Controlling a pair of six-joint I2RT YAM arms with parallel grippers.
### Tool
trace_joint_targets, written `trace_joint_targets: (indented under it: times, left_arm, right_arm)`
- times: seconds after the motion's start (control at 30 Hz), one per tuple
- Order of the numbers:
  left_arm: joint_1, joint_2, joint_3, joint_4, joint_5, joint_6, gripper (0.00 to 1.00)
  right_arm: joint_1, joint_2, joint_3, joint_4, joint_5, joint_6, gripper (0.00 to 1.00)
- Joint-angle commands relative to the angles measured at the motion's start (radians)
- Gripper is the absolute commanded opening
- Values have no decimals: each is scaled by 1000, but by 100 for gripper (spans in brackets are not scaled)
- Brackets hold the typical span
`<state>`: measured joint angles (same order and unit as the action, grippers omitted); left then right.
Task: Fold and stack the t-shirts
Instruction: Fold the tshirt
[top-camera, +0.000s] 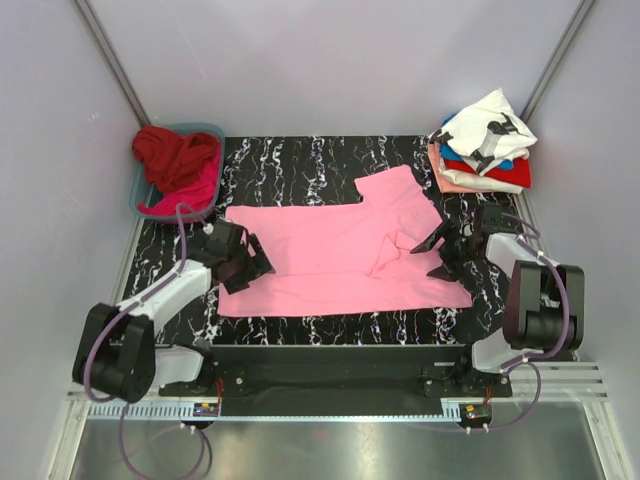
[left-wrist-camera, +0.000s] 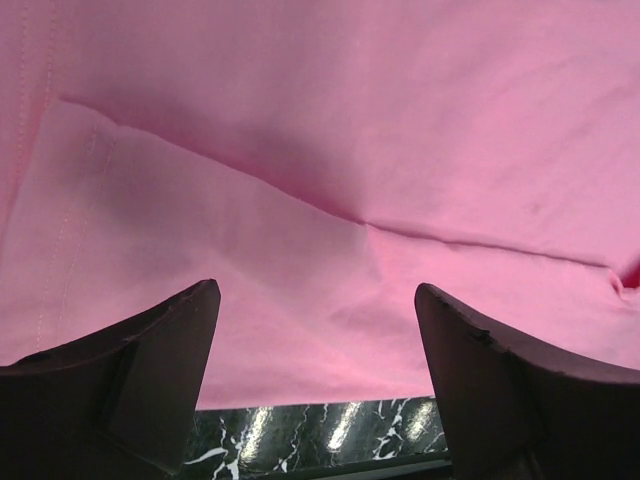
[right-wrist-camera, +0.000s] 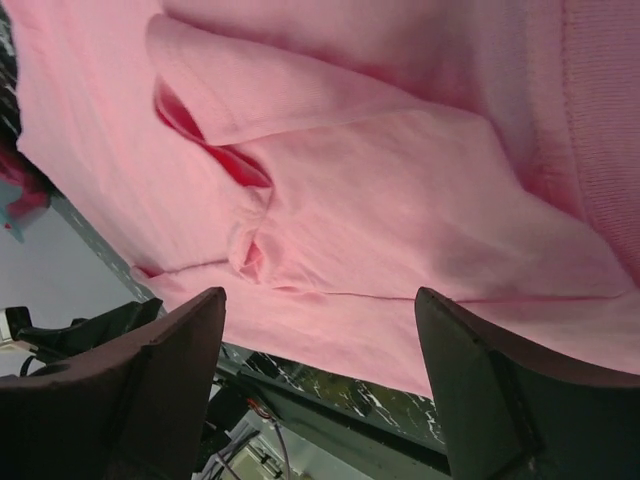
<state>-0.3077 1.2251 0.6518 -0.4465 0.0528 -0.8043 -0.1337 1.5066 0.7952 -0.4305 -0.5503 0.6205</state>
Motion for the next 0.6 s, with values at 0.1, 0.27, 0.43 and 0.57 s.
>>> trace_joint_targets:
  times: [0.1, 0.27, 0.43, 0.57]
  left_arm:
    - [-7, 123, 11, 94, 39, 91, 85]
    - [-8, 154, -24, 81, 10, 140, 87]
    - [-8, 159, -40, 51, -37, 166, 88]
    - [-7, 149, -37, -1, -82, 172, 88]
  right_arm:
    - [5, 8, -63, 19, 182, 25, 92]
    - [16, -115, -212, 52, 279, 137, 97]
    - [20, -259, -307, -25, 319, 175, 99]
    - [43, -407, -349, -85, 317, 222, 100]
